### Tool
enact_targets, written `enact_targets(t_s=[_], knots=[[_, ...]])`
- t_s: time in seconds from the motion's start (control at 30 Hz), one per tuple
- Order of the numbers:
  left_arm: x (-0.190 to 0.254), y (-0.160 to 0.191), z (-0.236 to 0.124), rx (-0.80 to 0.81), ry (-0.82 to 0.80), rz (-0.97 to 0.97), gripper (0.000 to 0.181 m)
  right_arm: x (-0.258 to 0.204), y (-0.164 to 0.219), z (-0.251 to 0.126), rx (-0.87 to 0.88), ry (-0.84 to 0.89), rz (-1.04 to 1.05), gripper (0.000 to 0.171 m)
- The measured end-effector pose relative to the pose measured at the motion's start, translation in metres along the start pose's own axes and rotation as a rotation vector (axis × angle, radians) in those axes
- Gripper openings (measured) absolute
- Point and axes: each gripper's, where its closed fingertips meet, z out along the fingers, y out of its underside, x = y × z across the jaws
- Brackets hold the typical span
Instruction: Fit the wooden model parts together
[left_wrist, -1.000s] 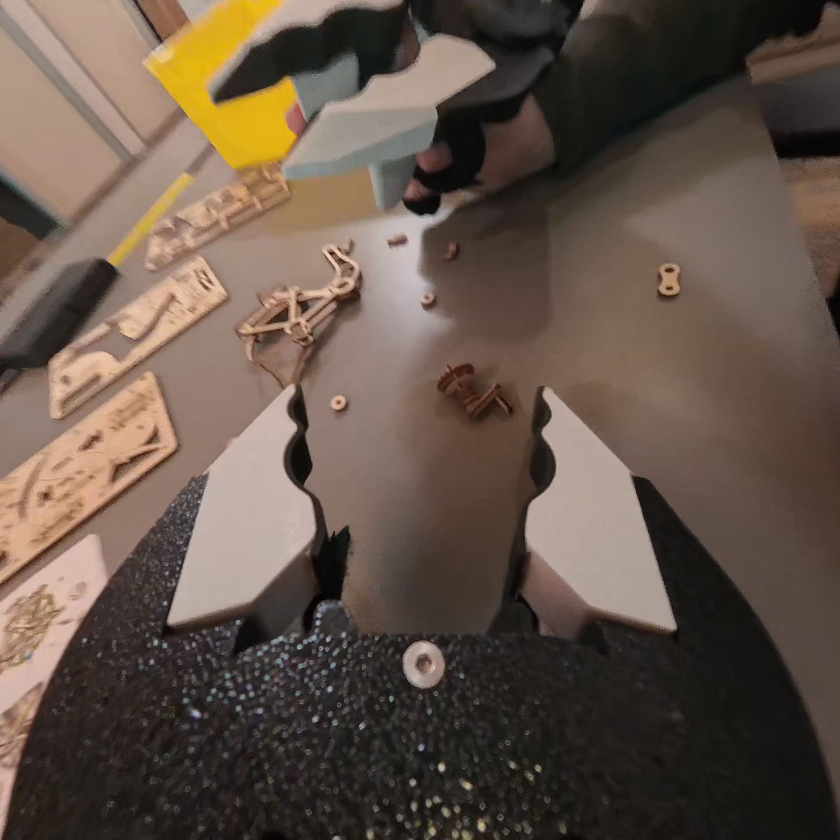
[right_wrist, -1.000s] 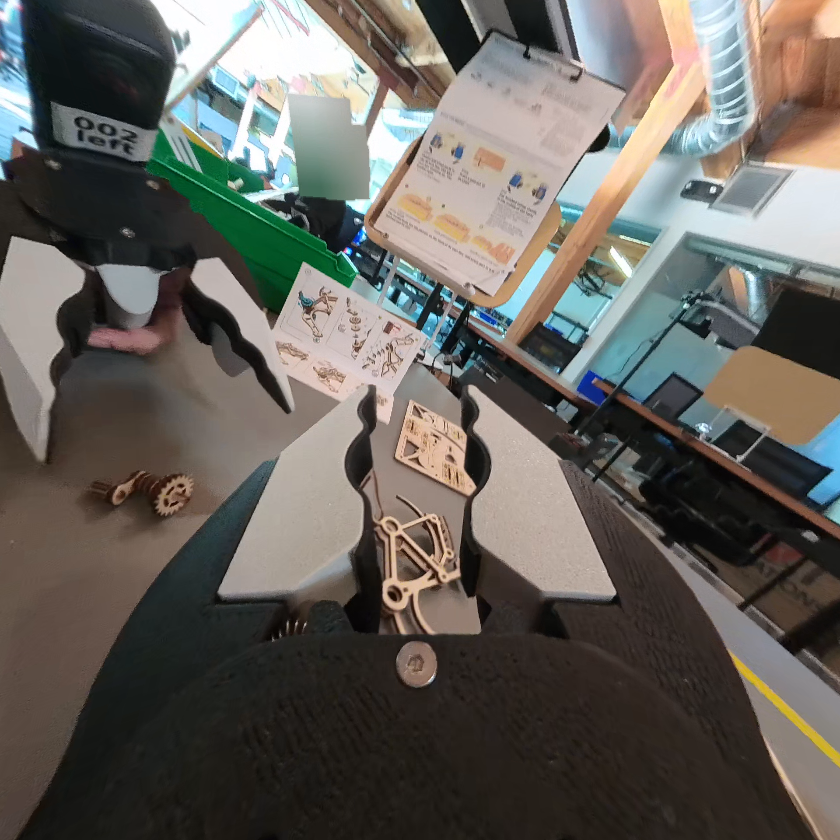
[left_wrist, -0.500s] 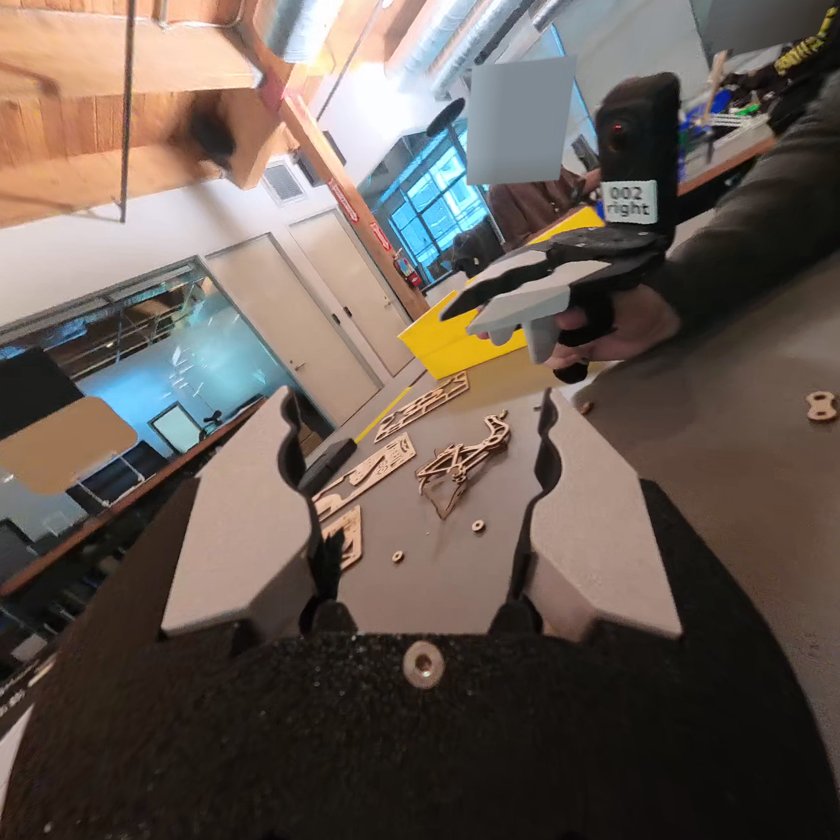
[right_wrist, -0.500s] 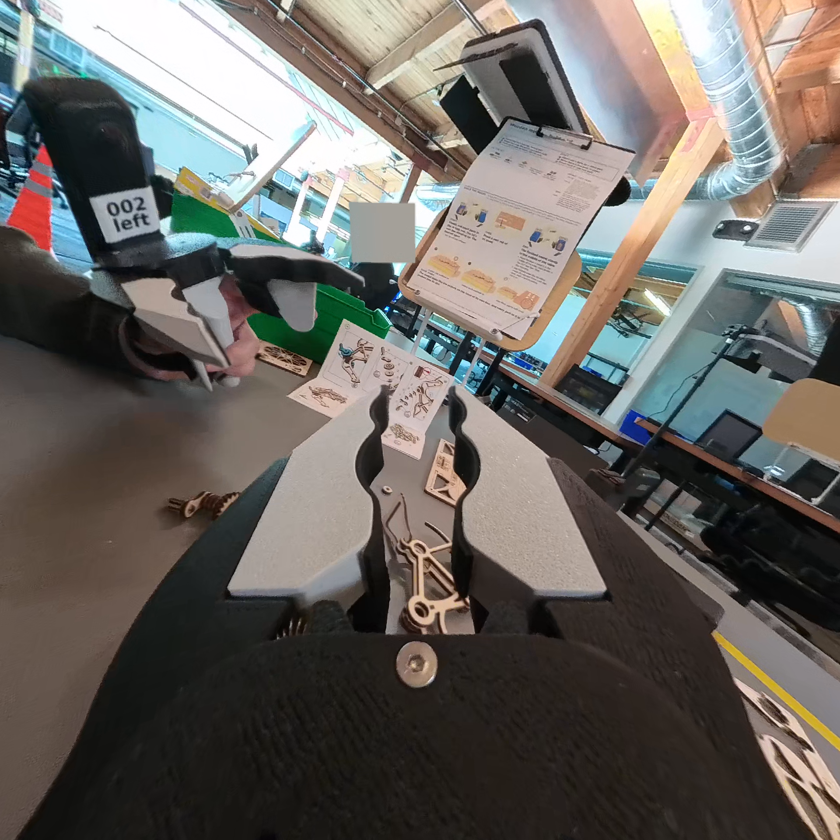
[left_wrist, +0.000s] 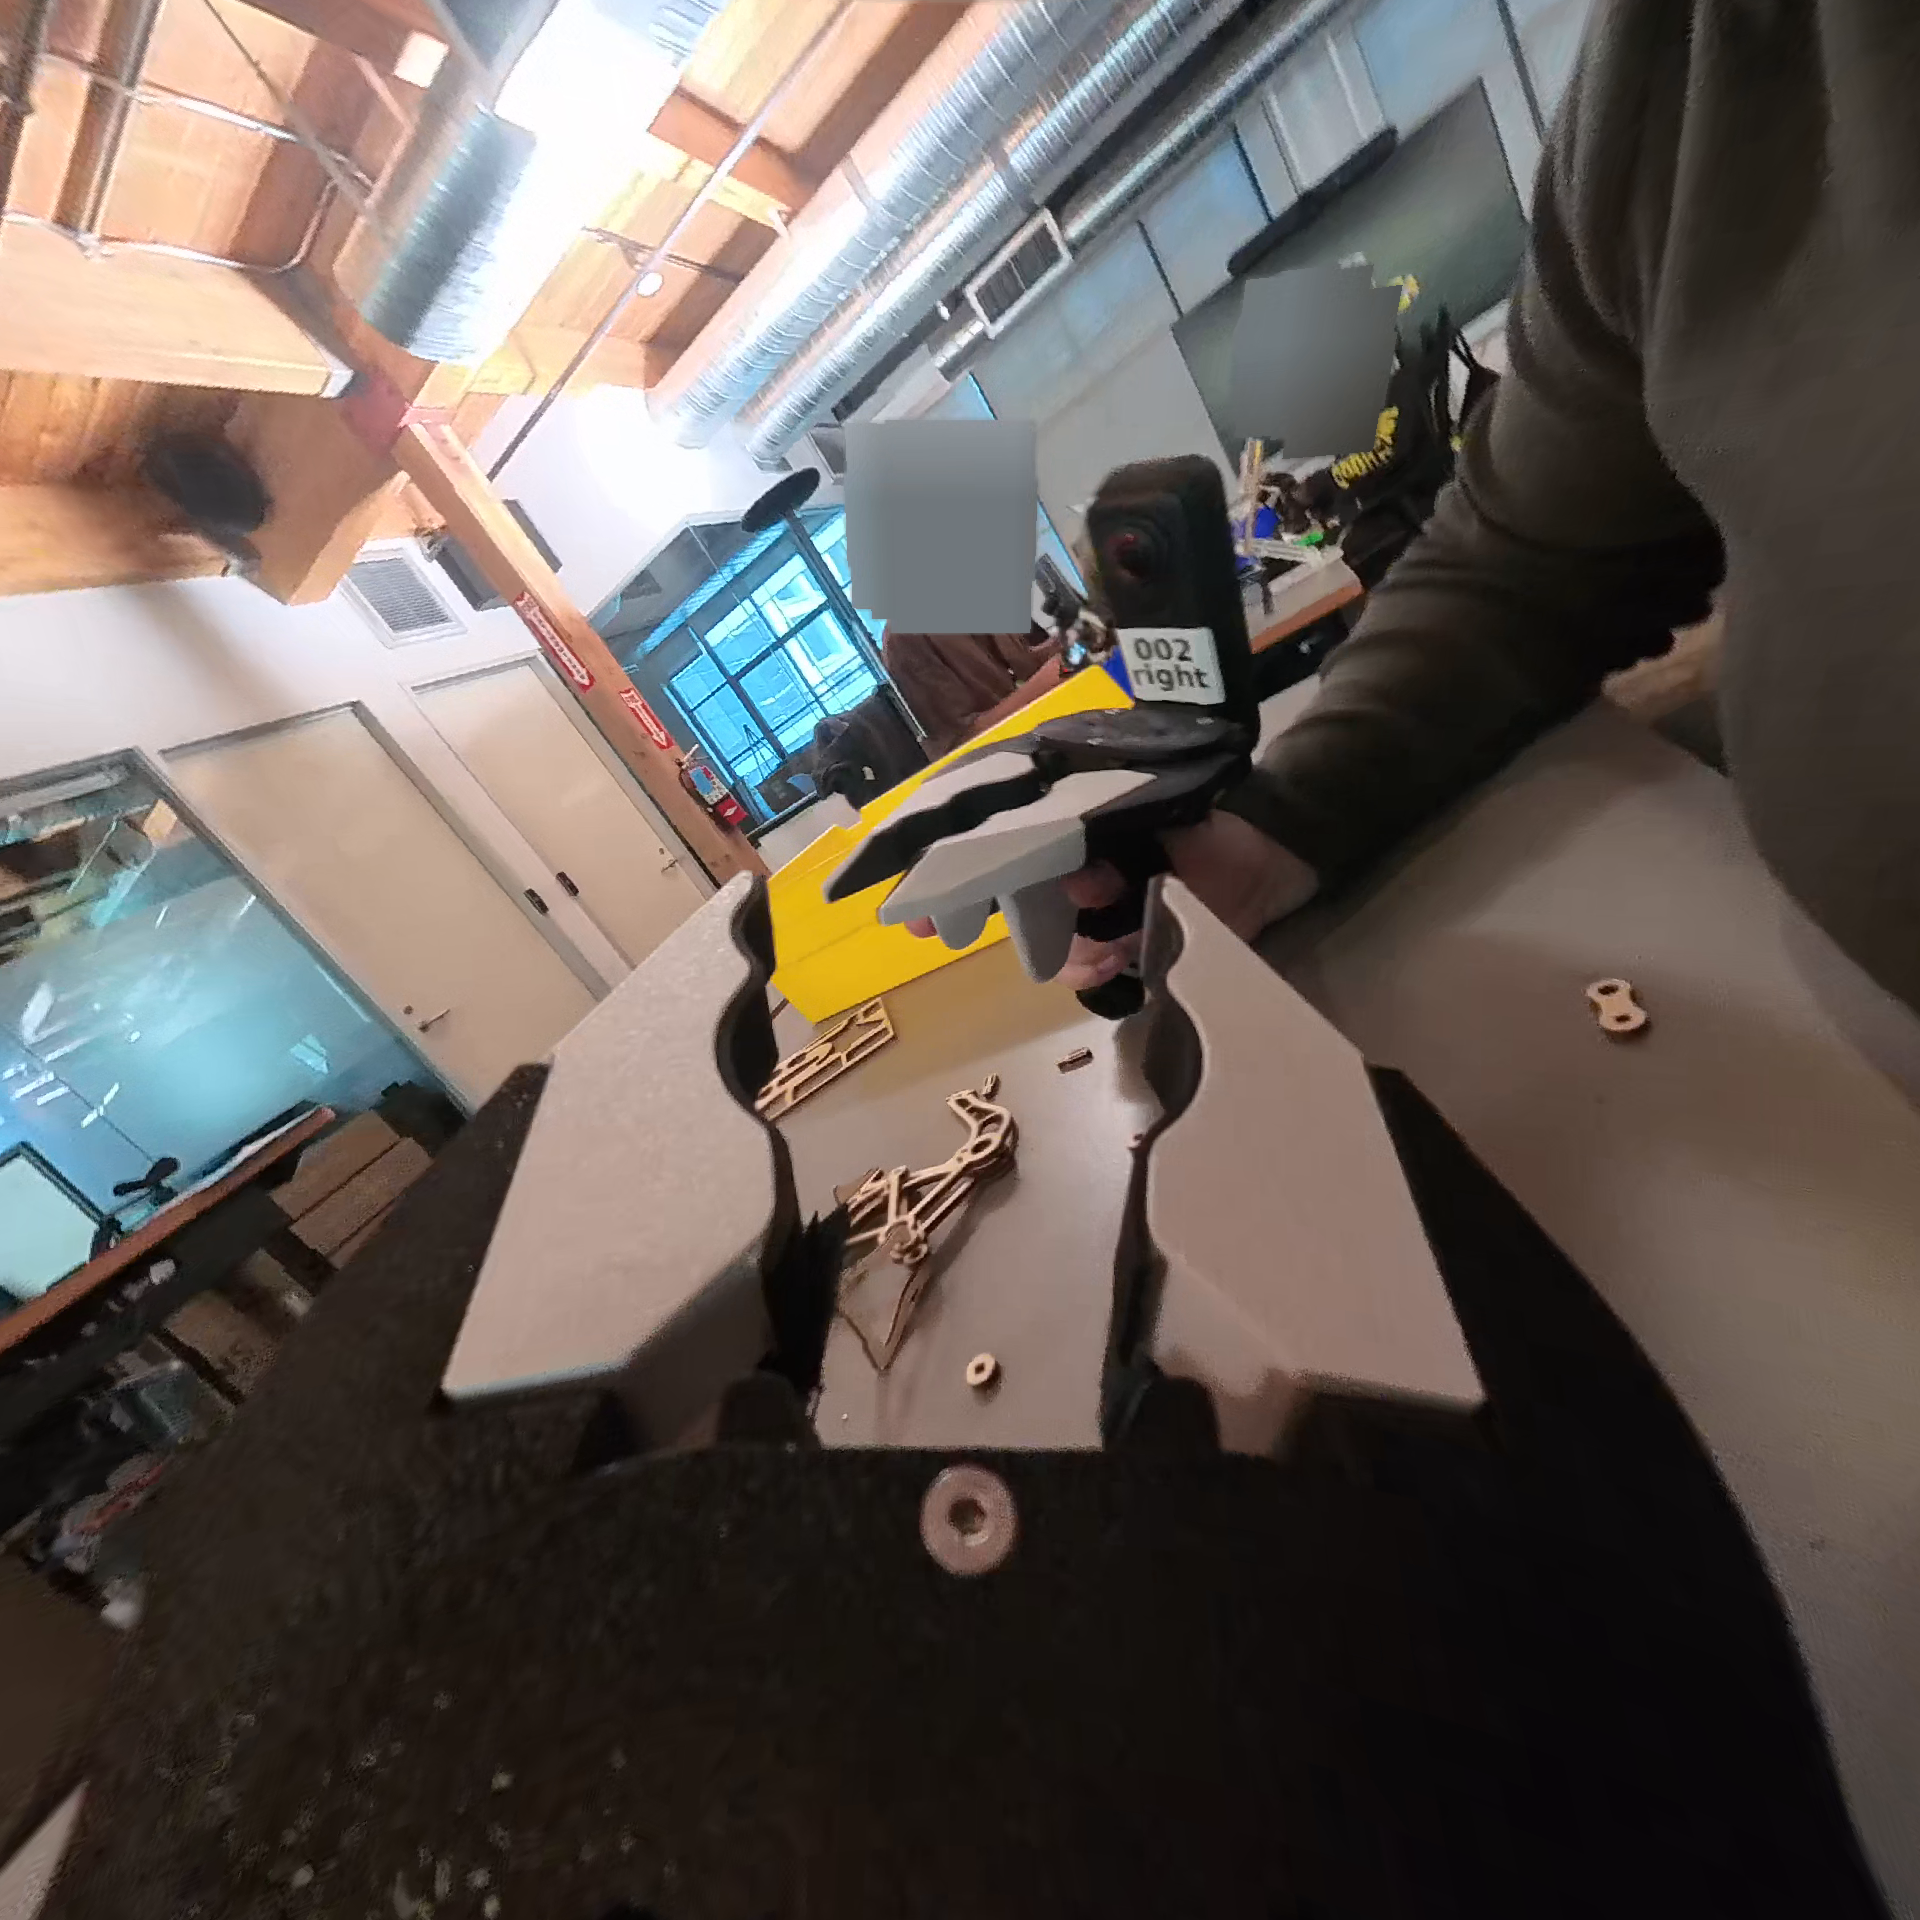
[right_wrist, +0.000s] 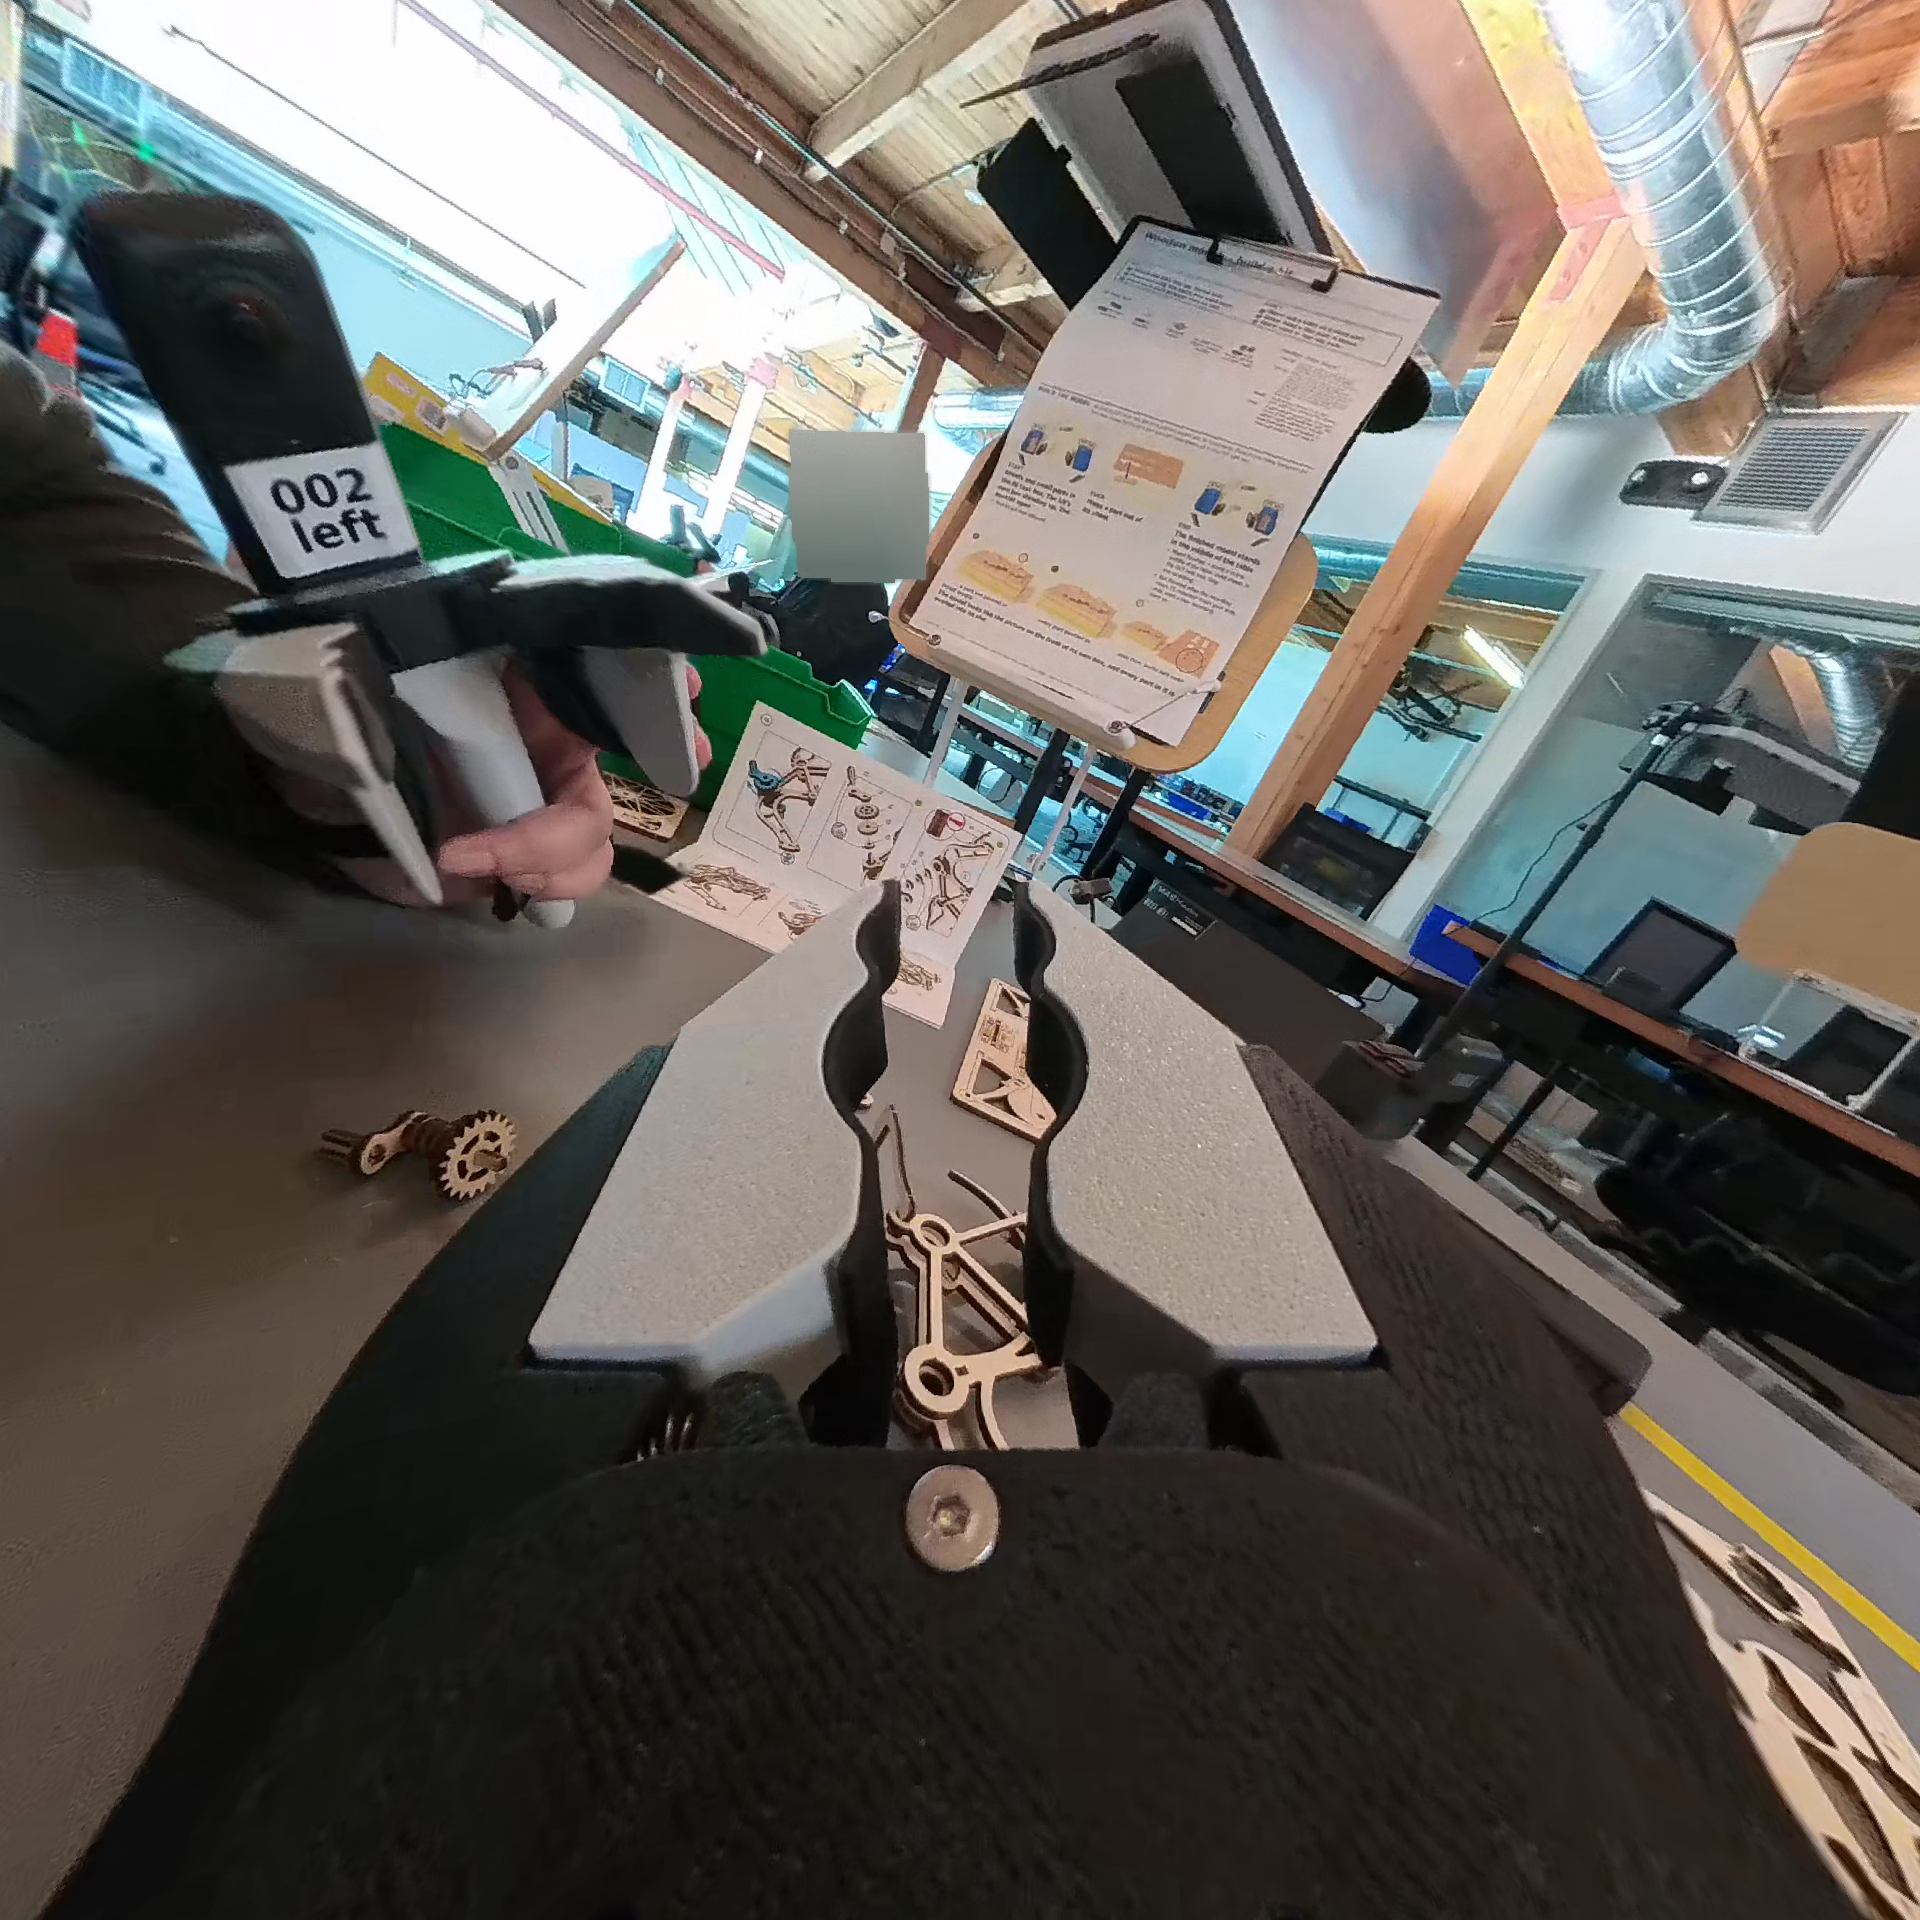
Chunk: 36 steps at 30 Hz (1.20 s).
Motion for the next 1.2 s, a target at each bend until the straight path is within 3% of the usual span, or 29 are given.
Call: enact_targets(t_s=[0.37,0.47,0.77,0.93,1.03,1.2], knots=[[-0.027,0.01,-0.011,-0.048,-0.124,-0.133,0.061,0.019,0.0,-0.006,0.016,0.075,0.059,0.019],[-0.047,0.018,-0.018,-0.091,-0.228,-0.136,0.073,0.021,0.0,-0.007,0.002,0.091,0.055,0.019],[-0.072,0.025,-0.039,-0.056,-0.283,-0.217,0.065,0.03,0.001,-0.012,-0.056,0.155,-0.123,0.017],[-0.066,0.024,-0.035,-0.061,-0.256,-0.19,0.06,0.027,0.01,-0.023,-0.223,0.014,-0.283,0.017],[-0.063,0.024,-0.033,-0.062,-0.242,-0.17,0.057,0.019,0.03,-0.034,-0.374,-0.123,-0.201,0.021],[-0.062,0.023,-0.033,-0.055,-0.24,-0.167,0.052,0.032,0.053,-0.049,-0.49,-0.152,-0.052,0.023]])
